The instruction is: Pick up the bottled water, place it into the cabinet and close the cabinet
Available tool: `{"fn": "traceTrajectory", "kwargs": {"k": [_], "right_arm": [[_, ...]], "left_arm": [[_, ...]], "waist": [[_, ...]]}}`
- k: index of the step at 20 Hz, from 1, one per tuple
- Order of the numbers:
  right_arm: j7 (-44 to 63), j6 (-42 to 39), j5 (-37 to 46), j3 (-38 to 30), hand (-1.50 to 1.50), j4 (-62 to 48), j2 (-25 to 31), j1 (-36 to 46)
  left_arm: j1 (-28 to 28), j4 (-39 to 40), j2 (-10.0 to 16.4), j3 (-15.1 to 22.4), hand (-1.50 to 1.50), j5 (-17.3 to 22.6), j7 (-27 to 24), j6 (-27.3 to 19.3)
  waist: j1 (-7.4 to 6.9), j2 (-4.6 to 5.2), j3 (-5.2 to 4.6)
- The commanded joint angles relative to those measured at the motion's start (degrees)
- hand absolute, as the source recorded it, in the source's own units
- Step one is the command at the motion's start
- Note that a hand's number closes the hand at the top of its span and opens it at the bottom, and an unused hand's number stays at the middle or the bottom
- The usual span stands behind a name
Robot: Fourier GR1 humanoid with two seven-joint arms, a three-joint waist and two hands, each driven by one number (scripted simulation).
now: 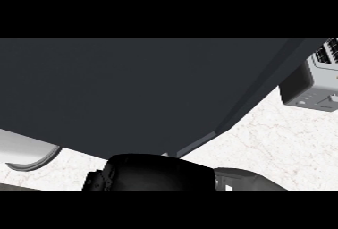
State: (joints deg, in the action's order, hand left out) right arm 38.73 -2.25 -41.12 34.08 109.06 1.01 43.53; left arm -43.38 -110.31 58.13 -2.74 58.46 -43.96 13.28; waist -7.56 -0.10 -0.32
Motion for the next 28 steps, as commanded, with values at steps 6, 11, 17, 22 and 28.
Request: {"fn": "traceTrajectory", "kwargs": {"k": [6,11,17,22,28], "right_arm": [[-0.71,1.52,-12.81,-8.02,1.5,-19.13,-0.99,12.79],[-3.57,-3.23,-13.69,-9.29,1.5,-26.81,-1.0,10.5],[-5.8,-11.15,-12.38,-15.51,1.5,-33.71,1.93,7.49],[-8.77,-11.46,-9.49,-20.22,1.5,-38.13,2.68,11.43],[-19.33,-16.34,-0.2,-21.19,1.5,-46.98,3.25,14.15]], "left_arm": [[-8.99,2.15,-3.72,-7.18,-1.5,-0.79,-3.53,7.53],[-11.21,3.06,-6.72,-9.84,-1.5,-1.53,-2.52,10.83],[-12.7,5.53,-9.02,-14.4,-1.5,-1.54,-0.77,15.53],[-13.21,1.44,-12.07,-15.39,-1.5,-2.48,2.94,14.21],[-12.46,1.54,-12.67,-17.63,-1.5,-1.0,5.72,17.27]], "waist": [[4.01,0.14,0.32],[5.33,0.2,0.32],[5.89,0.25,0.33],[6.16,0.23,0.34],[5.71,0.45,0.33]]}}
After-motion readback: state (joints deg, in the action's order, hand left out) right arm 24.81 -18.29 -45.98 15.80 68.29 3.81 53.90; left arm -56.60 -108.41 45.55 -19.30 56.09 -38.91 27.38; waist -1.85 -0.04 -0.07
